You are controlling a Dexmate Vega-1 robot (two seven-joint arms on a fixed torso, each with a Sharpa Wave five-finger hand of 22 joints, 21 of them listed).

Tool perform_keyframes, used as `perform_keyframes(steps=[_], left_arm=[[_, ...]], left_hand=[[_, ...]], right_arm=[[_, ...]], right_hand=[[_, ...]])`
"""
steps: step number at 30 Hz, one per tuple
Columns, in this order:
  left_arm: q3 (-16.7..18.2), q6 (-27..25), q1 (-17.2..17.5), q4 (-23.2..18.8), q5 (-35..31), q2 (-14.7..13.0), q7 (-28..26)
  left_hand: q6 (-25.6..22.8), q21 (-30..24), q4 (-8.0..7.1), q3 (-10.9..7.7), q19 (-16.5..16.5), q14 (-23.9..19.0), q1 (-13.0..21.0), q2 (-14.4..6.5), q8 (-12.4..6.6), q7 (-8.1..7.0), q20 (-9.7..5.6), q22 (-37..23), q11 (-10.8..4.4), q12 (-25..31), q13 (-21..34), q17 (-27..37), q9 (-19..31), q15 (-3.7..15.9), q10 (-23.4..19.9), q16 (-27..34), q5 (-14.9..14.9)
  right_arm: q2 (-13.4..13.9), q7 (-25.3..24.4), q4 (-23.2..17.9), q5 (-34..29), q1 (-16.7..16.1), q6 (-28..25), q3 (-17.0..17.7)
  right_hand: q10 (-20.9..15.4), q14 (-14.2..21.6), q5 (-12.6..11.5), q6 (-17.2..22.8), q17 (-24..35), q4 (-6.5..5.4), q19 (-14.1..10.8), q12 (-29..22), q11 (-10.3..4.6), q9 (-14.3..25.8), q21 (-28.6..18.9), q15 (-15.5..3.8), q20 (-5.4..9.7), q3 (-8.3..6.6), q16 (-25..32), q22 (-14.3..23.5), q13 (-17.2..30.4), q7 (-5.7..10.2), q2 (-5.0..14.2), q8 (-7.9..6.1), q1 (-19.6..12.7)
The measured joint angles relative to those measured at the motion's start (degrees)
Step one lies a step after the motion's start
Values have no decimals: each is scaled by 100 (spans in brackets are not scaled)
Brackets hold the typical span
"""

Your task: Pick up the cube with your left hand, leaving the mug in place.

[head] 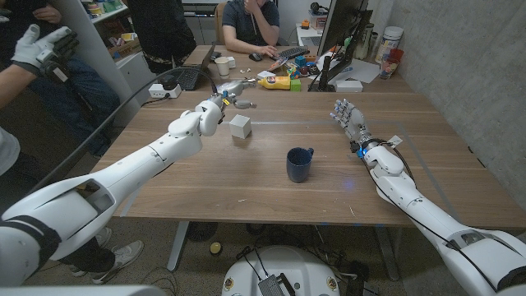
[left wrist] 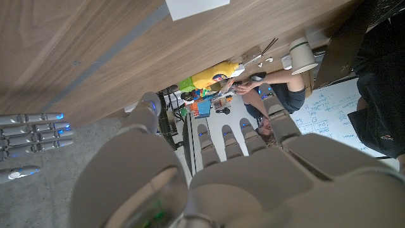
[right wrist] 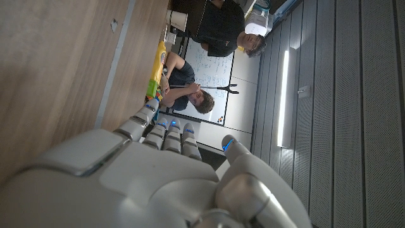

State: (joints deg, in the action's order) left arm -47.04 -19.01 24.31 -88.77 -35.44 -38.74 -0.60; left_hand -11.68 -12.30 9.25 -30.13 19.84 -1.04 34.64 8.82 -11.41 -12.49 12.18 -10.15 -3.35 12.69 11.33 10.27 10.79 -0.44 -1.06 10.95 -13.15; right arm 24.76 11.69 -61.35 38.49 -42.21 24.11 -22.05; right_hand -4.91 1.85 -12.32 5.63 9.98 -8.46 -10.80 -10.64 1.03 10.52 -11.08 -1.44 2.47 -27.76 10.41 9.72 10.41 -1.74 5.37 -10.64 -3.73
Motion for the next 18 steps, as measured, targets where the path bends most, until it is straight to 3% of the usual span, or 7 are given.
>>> perform_keyframes(steps=[18], left_arm=[[-305,-562,-154,31,-322,34,859]], left_hand=[[106,45,-49,219,1,-12,52,52,61,-1,2,0,142,-21,28,0,0,-108,80,0,-44]], right_arm=[[34,-63,-42,-42,-21,46,5]], right_hand=[[0,0,0,0,0,0,0,0,0,0,0,0,0,0,0,0,0,0,0,0,0]])
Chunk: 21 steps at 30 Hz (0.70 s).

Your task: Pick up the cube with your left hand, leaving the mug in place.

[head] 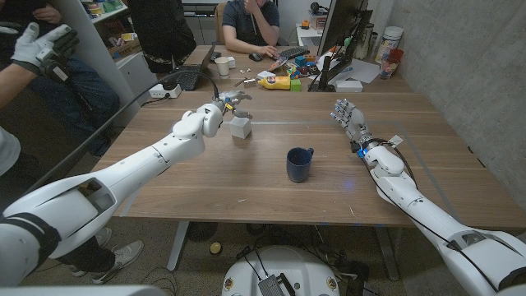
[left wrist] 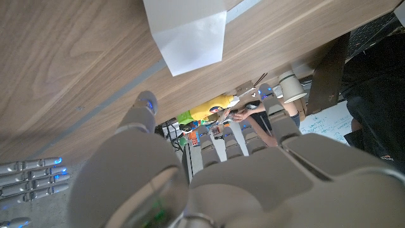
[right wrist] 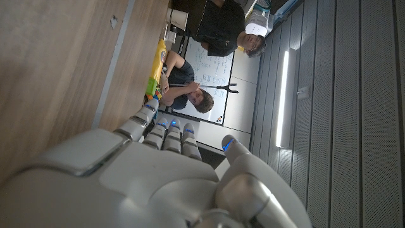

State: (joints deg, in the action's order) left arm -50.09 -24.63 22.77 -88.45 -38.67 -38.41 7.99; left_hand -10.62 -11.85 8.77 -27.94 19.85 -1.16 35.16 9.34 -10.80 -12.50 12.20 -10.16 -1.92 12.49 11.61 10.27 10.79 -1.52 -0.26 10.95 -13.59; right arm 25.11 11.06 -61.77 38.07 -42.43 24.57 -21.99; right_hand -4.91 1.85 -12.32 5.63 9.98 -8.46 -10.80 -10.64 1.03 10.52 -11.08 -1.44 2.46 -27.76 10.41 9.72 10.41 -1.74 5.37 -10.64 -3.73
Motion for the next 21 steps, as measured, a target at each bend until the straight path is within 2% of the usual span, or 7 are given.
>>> perform_keyframes(steps=[5,10,13,21], left_arm=[[-67,-77,-41,75,-16,20,153],[-126,-114,-58,175,-18,48,227],[-151,-115,-60,212,-9,68,239],[-230,-156,-79,282,20,80,319]], left_hand=[[61,0,-1,48,71,20,23,23,0,0,8,-13,72,0,0,0,0,-41,10,0,0],[61,0,-7,87,74,-1,23,23,22,0,5,-12,72,0,0,0,0,-63,10,0,-43],[61,-24,3,160,245,-40,71,19,22,0,-19,-12,98,0,0,0,0,-102,-17,0,-57],[60,-67,16,203,402,-137,235,-38,-2,0,-9,-12,59,28,-1,-1,0,-131,-85,0,-88]], right_arm=[[5,-2,-1,-7,0,26,7],[7,8,-1,-11,-1,61,15],[7,22,2,-12,1,81,15],[8,46,24,-16,18,129,22]], right_hand=[[0,21,0,0,0,0,0,0,0,0,0,21,0,0,0,0,0,0,0,0,0],[0,21,0,0,0,0,0,0,0,0,0,21,0,0,0,0,0,0,0,0,0],[0,42,0,0,0,0,0,0,0,0,0,42,0,0,0,0,0,0,0,0,0],[0,42,0,0,0,0,0,0,0,0,0,42,0,0,0,0,0,0,0,0,0]])
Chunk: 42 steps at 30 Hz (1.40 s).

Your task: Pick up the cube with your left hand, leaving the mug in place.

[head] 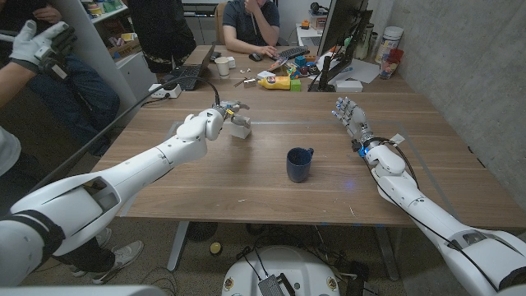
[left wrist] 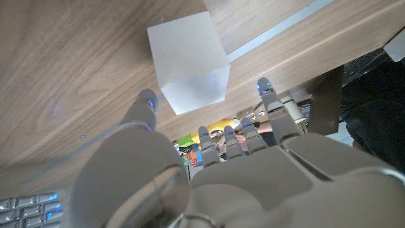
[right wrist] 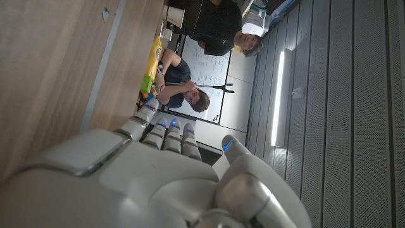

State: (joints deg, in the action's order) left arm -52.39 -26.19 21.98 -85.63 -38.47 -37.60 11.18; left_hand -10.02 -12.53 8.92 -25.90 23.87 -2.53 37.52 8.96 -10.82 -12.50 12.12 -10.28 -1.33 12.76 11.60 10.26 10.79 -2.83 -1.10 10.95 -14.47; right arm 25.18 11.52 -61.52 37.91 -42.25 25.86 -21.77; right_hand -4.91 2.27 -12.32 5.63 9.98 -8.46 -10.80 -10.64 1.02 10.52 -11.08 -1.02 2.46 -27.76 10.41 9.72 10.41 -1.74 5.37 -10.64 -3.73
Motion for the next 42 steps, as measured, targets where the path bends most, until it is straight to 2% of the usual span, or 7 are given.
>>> perform_keyframes(steps=[11,14,18,22,28,35,42], left_arm=[[-158,-34,-93,140,7,64,217],[-193,-37,-117,173,0,73,256],[-227,-43,-130,205,-19,102,260],[-232,-51,-121,221,-47,110,147],[-217,-74,-47,218,-96,135,-141],[-174,-111,36,190,-127,152,-405],[-162,-169,64,157,-154,162,-501]], left_hand=[[-115,-44,24,72,413,-264,473,-164,-44,-10,-282,15,-25,42,0,0,0,1,-203,33,0],[-279,-89,24,72,641,-487,804,-294,-88,-2,-414,16,-39,134,0,0,5,5,-411,81,33],[-728,-178,19,112,1130,-1034,1306,-584,-181,21,-657,15,-112,248,-1,0,29,185,-848,174,174],[-1249,-245,13,166,1540,-1511,1679,-835,-293,218,-928,15,-199,373,2,0,29,448,-1337,252,222],[-1961,-382,10,262,2110,-2132,1940,-957,-405,547,-1254,0,-370,565,35,53,56,446,-2153,416,307],[-2388,-444,59,228,2326,-2444,1992,-904,-488,666,-1343,0,-492,643,56,39,56,398,-2579,438,319],[-2440,-466,94,185,2350,-2482,2022,-874,-488,697,-1332,0,-502,672,62,39,55,379,-2593,438,335]], right_arm=[[-1,9,3,-1,4,49,15],[-1,9,0,-1,3,58,21],[-1,7,-8,-1,0,69,26],[-1,5,-8,-1,-1,80,27],[1,2,-13,-1,-3,83,32],[3,2,-13,2,-4,89,35],[8,2,-13,8,-9,97,42]], right_hand=[[0,13,0,0,0,0,0,0,0,0,0,13,0,0,0,0,0,0,0,0,0],[0,31,0,0,0,0,0,0,0,0,0,31,0,0,0,0,0,0,0,0,0],[0,31,0,0,0,0,0,0,0,0,0,31,0,0,0,0,0,0,0,0,0],[0,31,0,0,0,0,0,0,0,0,0,30,0,0,0,0,0,0,0,0,0],[0,30,0,0,0,0,0,0,0,0,0,30,0,0,0,0,0,0,0,0,0],[0,62,0,0,0,0,0,0,0,0,0,-2,0,0,0,0,0,0,0,0,0],[0,62,0,0,0,0,0,0,0,0,0,-2,0,0,0,0,0,0,0,0,0]])
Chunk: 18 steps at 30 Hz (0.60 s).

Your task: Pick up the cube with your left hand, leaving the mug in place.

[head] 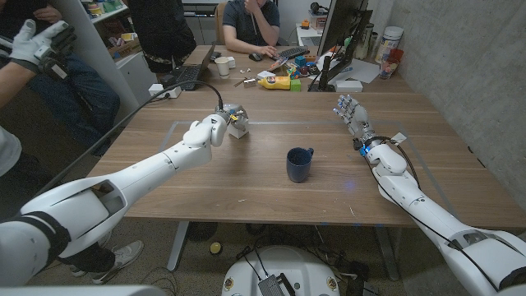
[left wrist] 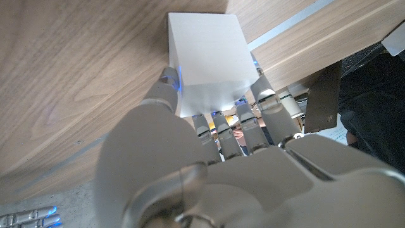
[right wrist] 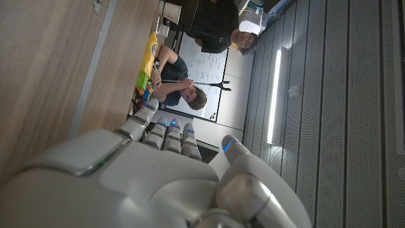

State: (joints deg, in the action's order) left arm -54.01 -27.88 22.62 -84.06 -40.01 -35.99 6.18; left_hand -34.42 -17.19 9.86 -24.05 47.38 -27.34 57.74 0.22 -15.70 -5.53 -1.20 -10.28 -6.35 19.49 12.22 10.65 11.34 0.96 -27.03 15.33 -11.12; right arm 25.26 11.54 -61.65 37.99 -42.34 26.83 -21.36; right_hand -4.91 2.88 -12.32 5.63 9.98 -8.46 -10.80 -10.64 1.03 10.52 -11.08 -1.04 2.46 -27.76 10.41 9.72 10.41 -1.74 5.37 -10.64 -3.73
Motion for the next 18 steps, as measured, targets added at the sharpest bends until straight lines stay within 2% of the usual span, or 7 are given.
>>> perform_keyframes(steps=[13,15,18], left_arm=[[0,-91,22,-104,-77,-2,-64],[0,-98,25,-126,-90,-5,-71],[12,-110,35,-186,-108,-17,-83]], left_hand=[[-77,0,7,-21,0,-57,53,53,2,-77,0,0,-19,-69,3,-10,0,-13,28,-41,50],[-92,1,7,-21,0,-146,53,53,24,-91,0,0,-9,-70,3,-16,-1,74,38,-42,61],[-92,1,7,-21,0,-148,75,75,24,-92,0,0,-9,-103,4,-13,-1,76,38,-53,65]], right_arm=[[19,14,-11,16,-11,1,9],[20,17,-11,17,-11,1,10],[21,26,-9,19,-11,3,13]], right_hand=[[-31,-1,0,0,0,7,0,0,-31,0,0,0,0,-7,0,0,14,0,0,0,0],[-31,-1,0,0,0,19,0,0,-31,0,0,0,0,-19,0,0,14,0,0,0,0],[-31,-1,0,0,0,19,0,0,-31,0,0,0,0,-19,0,0,13,0,0,0,0]])
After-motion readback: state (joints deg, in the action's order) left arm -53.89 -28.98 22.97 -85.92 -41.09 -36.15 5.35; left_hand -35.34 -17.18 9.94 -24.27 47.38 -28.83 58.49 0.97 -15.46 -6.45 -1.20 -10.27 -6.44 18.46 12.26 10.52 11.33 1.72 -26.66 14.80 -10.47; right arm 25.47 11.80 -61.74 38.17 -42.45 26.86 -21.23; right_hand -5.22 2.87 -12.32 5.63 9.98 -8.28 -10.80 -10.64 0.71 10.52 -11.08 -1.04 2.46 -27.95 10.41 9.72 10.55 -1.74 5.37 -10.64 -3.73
